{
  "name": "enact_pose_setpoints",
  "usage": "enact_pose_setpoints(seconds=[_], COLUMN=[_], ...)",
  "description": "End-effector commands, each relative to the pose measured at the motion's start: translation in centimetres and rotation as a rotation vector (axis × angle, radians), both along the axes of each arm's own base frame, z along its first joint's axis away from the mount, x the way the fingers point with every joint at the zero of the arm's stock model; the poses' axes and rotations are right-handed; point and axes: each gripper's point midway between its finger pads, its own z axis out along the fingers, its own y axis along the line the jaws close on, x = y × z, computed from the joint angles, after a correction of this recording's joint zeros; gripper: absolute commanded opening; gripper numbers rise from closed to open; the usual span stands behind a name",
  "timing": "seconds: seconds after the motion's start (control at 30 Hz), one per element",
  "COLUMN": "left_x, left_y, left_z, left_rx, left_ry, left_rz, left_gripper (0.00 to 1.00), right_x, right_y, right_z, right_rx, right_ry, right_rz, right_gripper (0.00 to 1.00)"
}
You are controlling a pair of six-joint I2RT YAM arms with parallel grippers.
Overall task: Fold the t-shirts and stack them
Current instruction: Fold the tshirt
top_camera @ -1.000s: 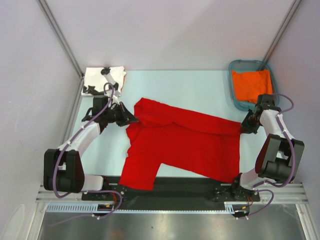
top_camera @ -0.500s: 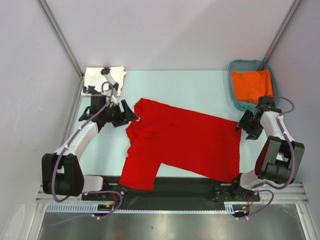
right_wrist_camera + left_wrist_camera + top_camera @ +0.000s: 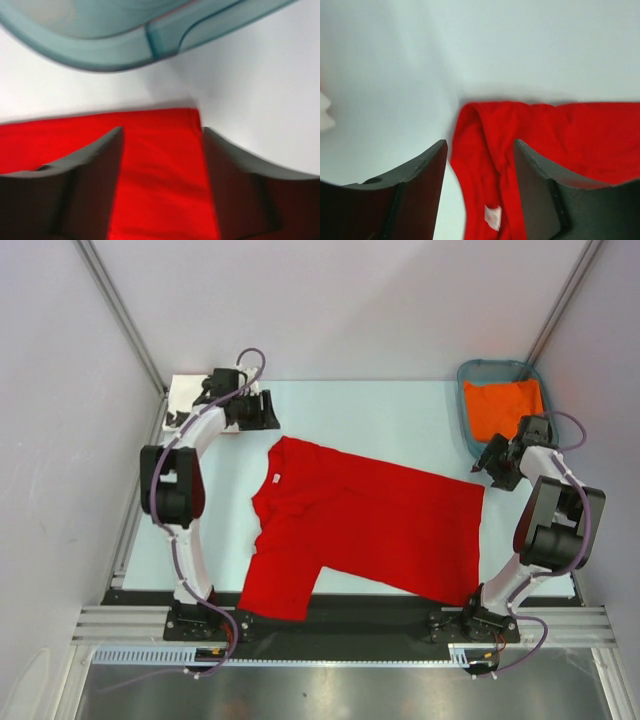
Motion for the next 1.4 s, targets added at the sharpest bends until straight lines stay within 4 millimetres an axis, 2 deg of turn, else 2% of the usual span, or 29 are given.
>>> enact_pose_setpoints(seconds=[0.0, 0.1, 0.17, 0.3, 0.47, 0.53, 0.67, 0.83, 0.9, 0.93, 1.03, 1.07, 1.13, 1.2, 1.23, 1.27, 1.37], left_x=[1.6, 1.5, 1.0, 0.4, 1.4, 1.6, 1.0, 0.5, 0.6, 0.8, 1.5, 1.8, 2.3, 3.0, 3.7, 4.3, 6.5], left_y=[-0.4, -1.0, -1.7, -2.6, -3.7, -3.9, -4.4, -4.6, -4.5, -4.6, -4.7, -4.7, -4.7, -4.1, -3.8, -3.2, -1.6], left_z=[-0.1, -1.6, -2.5, -4.1, -5.4, -6.7, -8.1, -9.0, -8.9, -8.7, -8.4, -8.3, -8.2, -8.0, -7.1, -6.8, -4.9], left_rx=[0.058, 0.038, 0.027, 0.009, 0.008, 0.002, -0.019, -0.033, -0.030, -0.034, -0.050, -0.058, -0.070, -0.045, -0.036, -0.011, 0.021], left_ry=[0.017, 0.050, 0.065, 0.101, 0.113, 0.140, 0.196, 0.225, 0.219, 0.210, 0.200, 0.199, 0.192, 0.174, 0.138, 0.113, 0.018], left_rz=[-0.075, -0.087, -0.114, -0.118, -0.114, -0.108, -0.112, -0.118, -0.113, -0.116, -0.114, -0.110, -0.108, -0.082, -0.072, -0.047, 0.009], left_gripper=[0.60, 0.63, 0.69, 0.71, 0.69, 0.69, 0.65, 0.47, 0.36, 0.27, 0.18, 0.14, 0.00, 0.00, 0.00, 0.00, 0.00], right_x=[1.6, 0.8, -0.1, -1.9, -1.8, -1.9, -1.7, -1.2, -0.8, -0.6, -0.2, -0.3, 0.3, 0.5, 0.9, 1.1, 1.7], right_y=[-1.2, -1.0, -0.7, -0.5, -0.3, -0.5, -0.6, -0.1, 0.3, 0.2, 0.4, 0.5, 0.4, -0.1, 0.1, 0.0, 0.1], right_z=[0.4, -0.7, -1.6, -3.2, -4.0, -4.3, -4.5, -4.8, -4.9, -5.0, -5.4, -5.7, -5.5, -5.3, -5.1, -4.7, -4.2], right_rx=[-0.044, -0.028, -0.015, -0.030, -0.005, -0.015, -0.018, 0.005, 0.002, -0.008, -0.035, -0.040, -0.058, -0.093, -0.107, -0.117, -0.159], right_ry=[-0.033, -0.009, 0.010, 0.052, 0.052, 0.057, 0.058, 0.046, 0.046, 0.045, 0.047, 0.054, 0.032, 0.027, 0.012, -0.004, -0.026], right_rz=[0.036, 0.046, 0.044, 0.047, 0.051, 0.045, 0.048, 0.055, 0.065, 0.054, 0.036, 0.023, 0.001, -0.032, -0.032, -0.038, -0.060], right_gripper=[0.64, 0.54, 0.55, 0.60, 0.60, 0.60, 0.58, 0.56, 0.53, 0.52, 0.44, 0.38, 0.32, 0.17, 0.12, 0.02, 0.00])
